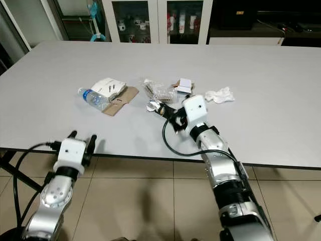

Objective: Picking trash to rubbish bin

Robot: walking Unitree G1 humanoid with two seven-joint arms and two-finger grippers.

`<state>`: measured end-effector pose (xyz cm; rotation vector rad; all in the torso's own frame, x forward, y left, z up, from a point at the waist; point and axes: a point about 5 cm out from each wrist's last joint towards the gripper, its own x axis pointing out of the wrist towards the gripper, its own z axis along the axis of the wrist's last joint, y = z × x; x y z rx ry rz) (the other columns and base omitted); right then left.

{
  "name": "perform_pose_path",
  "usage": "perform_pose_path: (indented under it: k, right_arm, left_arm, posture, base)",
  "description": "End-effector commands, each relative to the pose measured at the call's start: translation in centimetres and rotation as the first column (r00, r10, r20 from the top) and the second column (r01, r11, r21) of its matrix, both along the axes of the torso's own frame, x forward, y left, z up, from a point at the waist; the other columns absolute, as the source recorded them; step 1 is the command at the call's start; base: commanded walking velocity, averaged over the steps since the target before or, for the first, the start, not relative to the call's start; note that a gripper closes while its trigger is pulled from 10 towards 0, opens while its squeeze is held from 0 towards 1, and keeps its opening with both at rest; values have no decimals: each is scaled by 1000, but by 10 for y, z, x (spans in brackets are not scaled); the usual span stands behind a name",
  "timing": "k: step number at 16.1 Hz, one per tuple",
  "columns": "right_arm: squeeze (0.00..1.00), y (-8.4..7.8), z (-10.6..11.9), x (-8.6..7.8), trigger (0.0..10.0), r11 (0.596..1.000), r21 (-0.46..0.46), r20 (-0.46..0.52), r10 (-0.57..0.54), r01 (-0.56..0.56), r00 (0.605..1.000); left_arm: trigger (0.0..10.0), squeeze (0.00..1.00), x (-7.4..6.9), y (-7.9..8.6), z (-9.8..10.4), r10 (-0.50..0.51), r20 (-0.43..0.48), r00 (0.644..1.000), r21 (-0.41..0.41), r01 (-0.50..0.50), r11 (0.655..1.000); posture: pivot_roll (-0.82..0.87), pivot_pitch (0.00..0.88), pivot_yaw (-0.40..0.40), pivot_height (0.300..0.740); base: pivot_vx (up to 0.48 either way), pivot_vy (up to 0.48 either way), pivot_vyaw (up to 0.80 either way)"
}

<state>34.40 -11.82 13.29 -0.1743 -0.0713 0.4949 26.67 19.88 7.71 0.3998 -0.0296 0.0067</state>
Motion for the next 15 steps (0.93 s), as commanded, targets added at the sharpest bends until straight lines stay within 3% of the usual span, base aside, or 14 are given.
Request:
perform_pose_path:
  k: [1,2,3,5,10,15]
  right_arm:
    - [0,5,8,4,10000,995,-61,22,84,-82,996]
    - [0,6,9,5,10000,989,-91,20,117,-115,993]
    - [0,11,12,10,10000,960,-187,-4,211,-208,978]
    - [0,15,15,18,10000,932,-267,-17,248,-243,969]
    - [0,15,32,40,10000,896,-366,-48,252,-252,966]
    - [0,10,38,50,10000,878,-412,-111,215,-242,970]
  left_arm:
    - [10000,0,2,0,0,10,-3,1000,8,-10,1000]
    - [10000,0,3,0,0,14,2,1000,6,-14,1000]
    - [10000,0,6,0,3,24,14,1000,-2,-24,1000]
    - [10000,0,8,-2,6,24,25,999,-10,-24,1000]
    - [10000,0,8,-5,13,31,53,998,-37,-29,999]
    - [10000,0,-8,-9,15,24,54,998,-59,-21,998]
  posture:
    - [19,37,42,740]
    - [21,36,39,740]
    - [25,35,33,740]
    - [31,36,26,740]
    - [38,53,3,740]
    - [47,118,-21,740]
  base:
    - [0,0,0]
    - [0,0,0]
    - [0,0,0]
    - [0,0,0]
    - [0,0,0]
    - [0,0,0]
